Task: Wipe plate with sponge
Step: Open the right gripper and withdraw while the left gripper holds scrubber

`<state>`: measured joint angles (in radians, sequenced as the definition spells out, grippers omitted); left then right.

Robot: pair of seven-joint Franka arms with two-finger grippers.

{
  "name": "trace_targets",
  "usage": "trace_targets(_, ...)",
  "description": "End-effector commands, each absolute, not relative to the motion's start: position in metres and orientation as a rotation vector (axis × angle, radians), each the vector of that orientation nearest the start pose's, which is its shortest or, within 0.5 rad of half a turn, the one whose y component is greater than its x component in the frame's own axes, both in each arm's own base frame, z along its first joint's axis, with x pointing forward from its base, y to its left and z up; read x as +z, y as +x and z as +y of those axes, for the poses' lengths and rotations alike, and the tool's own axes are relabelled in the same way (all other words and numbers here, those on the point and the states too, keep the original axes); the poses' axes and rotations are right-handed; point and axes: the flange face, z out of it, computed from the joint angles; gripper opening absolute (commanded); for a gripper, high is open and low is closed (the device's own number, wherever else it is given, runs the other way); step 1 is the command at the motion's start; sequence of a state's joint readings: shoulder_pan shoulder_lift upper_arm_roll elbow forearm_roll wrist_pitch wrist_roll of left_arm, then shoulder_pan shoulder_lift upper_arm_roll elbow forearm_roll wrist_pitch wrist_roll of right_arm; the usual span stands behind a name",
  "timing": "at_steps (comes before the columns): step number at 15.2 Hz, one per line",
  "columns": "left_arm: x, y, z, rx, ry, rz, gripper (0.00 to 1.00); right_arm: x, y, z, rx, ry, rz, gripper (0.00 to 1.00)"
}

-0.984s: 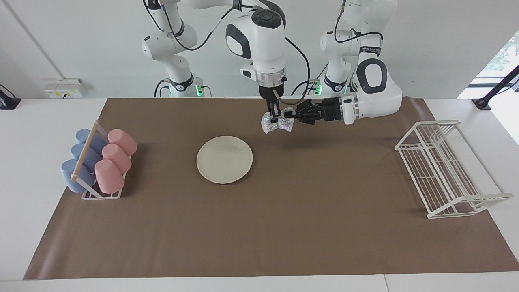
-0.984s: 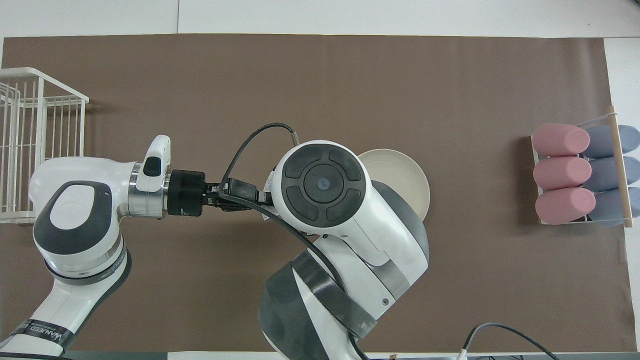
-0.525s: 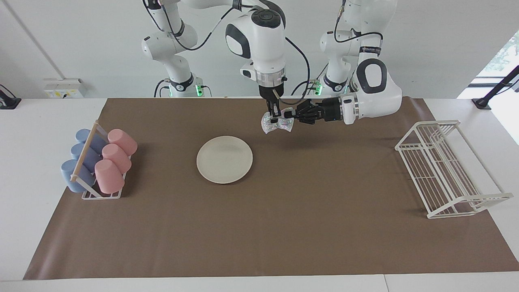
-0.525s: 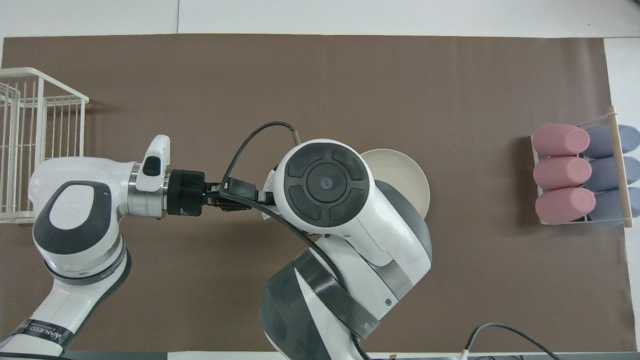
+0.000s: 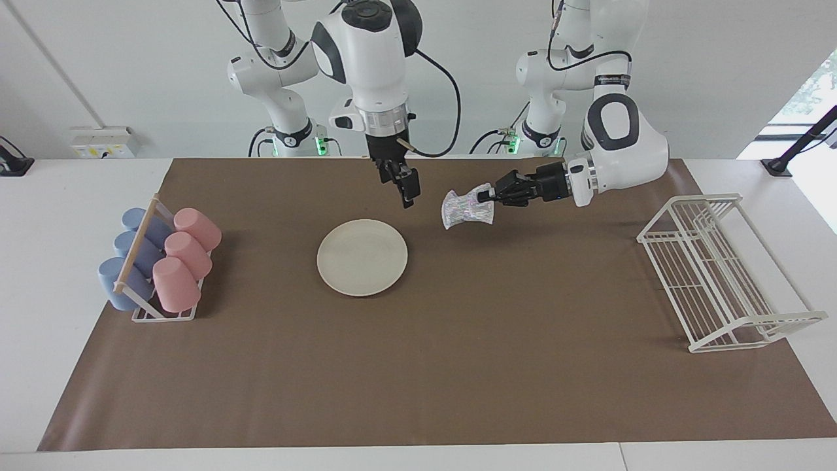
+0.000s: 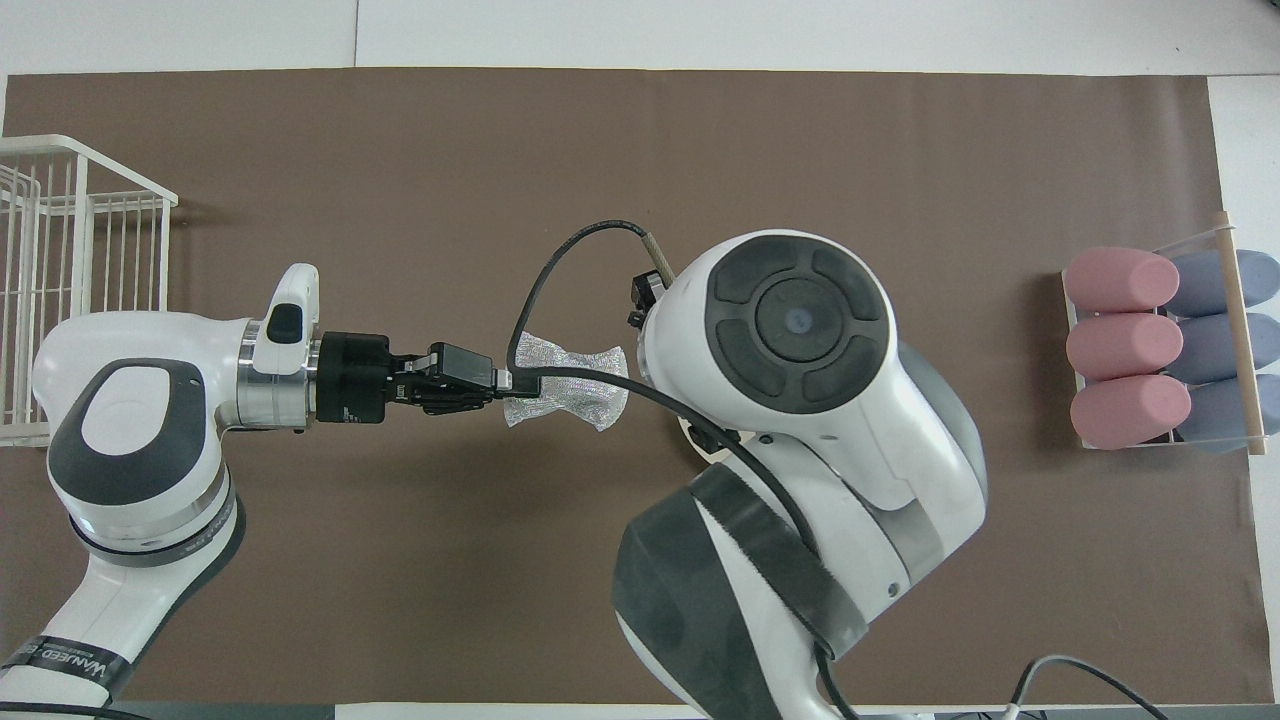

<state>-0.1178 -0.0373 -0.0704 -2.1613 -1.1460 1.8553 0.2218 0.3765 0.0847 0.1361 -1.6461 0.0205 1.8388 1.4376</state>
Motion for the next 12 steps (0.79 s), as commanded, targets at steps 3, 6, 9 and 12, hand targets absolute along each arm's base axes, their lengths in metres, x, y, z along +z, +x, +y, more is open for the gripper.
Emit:
trace_targets(3, 0.470, 0.524, -0.160, -0.263, 2.436, 0.210, 0.00, 0.582, 0.521, 0.219, -0.021, -2.926, 1.049, 1.00)
trace_targets(6, 0.483, 0.525, -0.163, -0.246, 2.709, 0.256, 0.00, 0.576, 0.525, 0.147, 0.164, -3.094, 0.725, 1.00)
trace_targets(9, 0.482, 0.512, -0.192, -0.178, 3.028, 0.237, 0.00, 0.582, 0.539, 0.068, 0.167, -3.118, 0.467, 1.00)
trace_targets(12, 0.494, 0.503, -0.203, -0.162, 3.297, 0.131, 0.00, 0.583, 0.539, 0.038, 0.191, -3.127, 0.329, 1.00)
